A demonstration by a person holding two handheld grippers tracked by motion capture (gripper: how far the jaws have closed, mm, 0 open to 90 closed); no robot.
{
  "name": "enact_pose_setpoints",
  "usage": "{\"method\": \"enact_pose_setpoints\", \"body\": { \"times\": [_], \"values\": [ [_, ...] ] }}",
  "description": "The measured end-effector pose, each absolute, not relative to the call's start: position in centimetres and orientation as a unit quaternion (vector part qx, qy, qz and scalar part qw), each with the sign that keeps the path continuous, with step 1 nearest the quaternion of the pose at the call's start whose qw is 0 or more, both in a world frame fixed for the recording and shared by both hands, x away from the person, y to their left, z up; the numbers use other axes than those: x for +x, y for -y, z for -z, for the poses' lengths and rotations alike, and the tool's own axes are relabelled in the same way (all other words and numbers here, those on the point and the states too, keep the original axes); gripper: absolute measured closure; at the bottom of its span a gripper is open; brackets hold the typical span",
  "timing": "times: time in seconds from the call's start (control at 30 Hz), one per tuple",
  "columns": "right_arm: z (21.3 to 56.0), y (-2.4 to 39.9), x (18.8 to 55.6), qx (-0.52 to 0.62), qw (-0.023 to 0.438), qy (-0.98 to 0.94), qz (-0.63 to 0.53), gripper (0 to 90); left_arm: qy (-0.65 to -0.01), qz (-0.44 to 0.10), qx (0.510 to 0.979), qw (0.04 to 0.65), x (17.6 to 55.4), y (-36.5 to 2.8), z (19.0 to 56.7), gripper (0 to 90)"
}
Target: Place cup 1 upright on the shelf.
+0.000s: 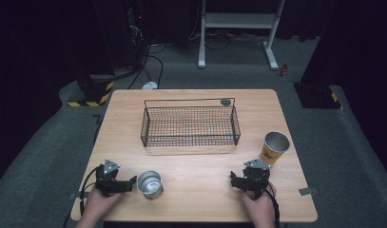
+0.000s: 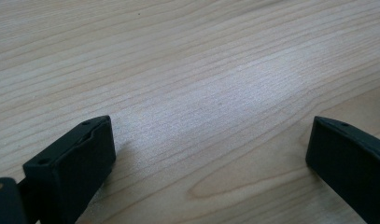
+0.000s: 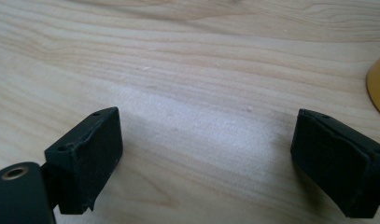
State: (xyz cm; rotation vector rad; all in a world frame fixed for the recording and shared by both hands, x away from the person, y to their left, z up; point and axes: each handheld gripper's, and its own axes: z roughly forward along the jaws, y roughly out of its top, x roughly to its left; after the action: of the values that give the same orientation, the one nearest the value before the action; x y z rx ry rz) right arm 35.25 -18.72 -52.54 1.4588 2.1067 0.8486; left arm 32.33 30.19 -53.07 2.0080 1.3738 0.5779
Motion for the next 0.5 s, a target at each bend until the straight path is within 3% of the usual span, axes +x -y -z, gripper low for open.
{"method": "enact_pose_setpoints", "body": {
  "times": [0.5],
  "values": [
    [52.55, 18.61, 35.58, 0.512, 0.213, -0.772, -0.311, 9.1, -0.522, -0.219, 0.762, 0.315, 32.39, -30.16, 53.06, 1.7]
  ]
}}
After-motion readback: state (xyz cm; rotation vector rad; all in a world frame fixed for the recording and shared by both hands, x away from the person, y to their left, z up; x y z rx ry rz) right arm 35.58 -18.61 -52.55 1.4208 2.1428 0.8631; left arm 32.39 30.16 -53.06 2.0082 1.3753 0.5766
